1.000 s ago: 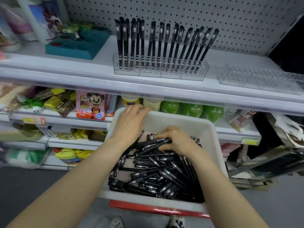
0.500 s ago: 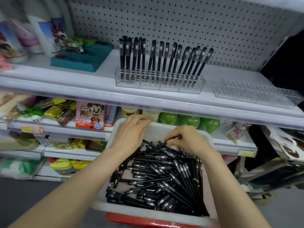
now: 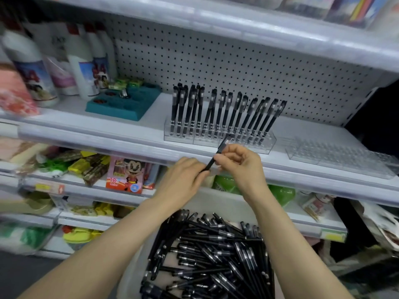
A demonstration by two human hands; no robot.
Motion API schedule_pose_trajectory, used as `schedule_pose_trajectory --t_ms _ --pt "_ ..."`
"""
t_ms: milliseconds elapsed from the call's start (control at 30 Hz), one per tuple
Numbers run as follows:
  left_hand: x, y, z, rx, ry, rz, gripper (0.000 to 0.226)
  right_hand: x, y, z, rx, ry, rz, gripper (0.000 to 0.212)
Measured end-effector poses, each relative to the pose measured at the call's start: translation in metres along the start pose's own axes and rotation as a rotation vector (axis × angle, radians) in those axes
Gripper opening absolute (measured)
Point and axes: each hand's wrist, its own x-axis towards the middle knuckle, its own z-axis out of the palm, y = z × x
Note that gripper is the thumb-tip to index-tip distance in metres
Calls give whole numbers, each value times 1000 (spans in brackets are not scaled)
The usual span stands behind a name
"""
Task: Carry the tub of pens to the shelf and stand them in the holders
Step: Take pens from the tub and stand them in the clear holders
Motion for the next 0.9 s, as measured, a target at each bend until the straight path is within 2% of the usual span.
schedule_pose_trajectory --t_ms 100,200,500,600,733,900 --pt "11 -17 -19 89 146 -17 27 22 -29 2 -50 55 -87 16" --pt "22 -37 -40 188 215 -103 35 46 -56 8 -80 105 -189 5" --pt "42 -66 -51 293 190 -78 48 100 -64 49 -384 198 -375 9" --pt "44 -66 -52 306 217 -69 51 107 -58 55 -474 181 -371 5" --pt "46 -65 -53 314 217 -86 50 108 -43 63 -653 94 -342 12" --pt "45 -63 -53 287 229 -95 50 109 -34 67 -651 119 -289 16"
